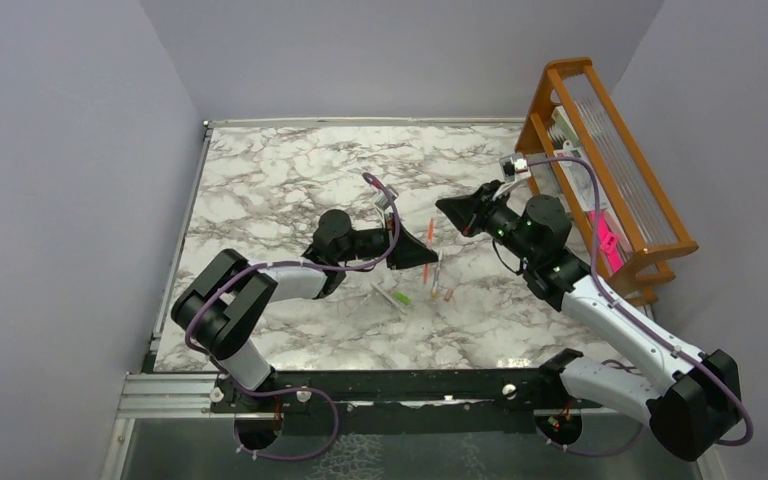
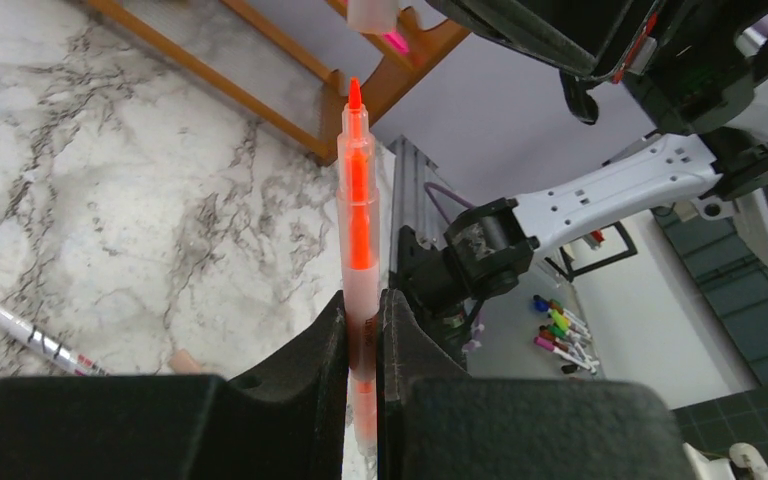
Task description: Insert the pens into the pen caps
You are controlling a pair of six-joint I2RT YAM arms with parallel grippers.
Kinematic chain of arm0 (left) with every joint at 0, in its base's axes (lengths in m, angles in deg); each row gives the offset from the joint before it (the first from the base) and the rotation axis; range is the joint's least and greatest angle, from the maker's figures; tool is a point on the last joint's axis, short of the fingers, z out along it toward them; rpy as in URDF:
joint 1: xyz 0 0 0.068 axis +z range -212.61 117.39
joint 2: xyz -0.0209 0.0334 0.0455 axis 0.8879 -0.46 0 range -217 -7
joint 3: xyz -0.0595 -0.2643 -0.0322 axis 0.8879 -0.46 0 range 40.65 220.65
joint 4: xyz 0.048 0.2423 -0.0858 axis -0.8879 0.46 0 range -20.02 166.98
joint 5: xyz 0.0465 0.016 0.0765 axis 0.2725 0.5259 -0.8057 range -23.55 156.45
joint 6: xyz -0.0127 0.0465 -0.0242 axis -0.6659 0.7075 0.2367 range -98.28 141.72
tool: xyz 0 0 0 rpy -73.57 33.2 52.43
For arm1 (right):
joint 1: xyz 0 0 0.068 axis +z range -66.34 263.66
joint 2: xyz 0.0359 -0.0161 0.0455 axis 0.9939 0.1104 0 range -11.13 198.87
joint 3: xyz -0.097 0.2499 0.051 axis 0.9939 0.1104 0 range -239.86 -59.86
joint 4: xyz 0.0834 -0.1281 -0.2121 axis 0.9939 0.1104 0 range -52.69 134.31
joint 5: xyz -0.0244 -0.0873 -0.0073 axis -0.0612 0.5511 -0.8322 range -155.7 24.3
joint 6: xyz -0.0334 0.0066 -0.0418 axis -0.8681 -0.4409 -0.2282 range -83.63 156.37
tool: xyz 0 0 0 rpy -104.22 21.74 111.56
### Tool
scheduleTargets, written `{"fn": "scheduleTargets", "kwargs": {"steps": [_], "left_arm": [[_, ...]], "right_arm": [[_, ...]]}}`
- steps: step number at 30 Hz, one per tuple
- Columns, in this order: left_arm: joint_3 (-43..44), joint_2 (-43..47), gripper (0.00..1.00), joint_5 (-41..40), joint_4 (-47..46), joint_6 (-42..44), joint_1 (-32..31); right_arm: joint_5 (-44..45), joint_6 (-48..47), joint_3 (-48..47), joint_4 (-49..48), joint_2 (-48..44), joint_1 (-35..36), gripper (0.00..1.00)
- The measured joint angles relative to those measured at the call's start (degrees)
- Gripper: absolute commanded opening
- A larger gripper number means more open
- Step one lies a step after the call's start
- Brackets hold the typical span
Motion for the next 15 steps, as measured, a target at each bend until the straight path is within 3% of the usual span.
{"fn": "scheduleTargets", "kwargs": {"steps": [15], "left_arm": [[0.5, -3.5, 0.00, 2.4, -13.2, -9.7, -0.1]], "right_arm": [[-5.7, -0.2, 0.6, -5.0, -0.5, 0.0, 0.01]]}}
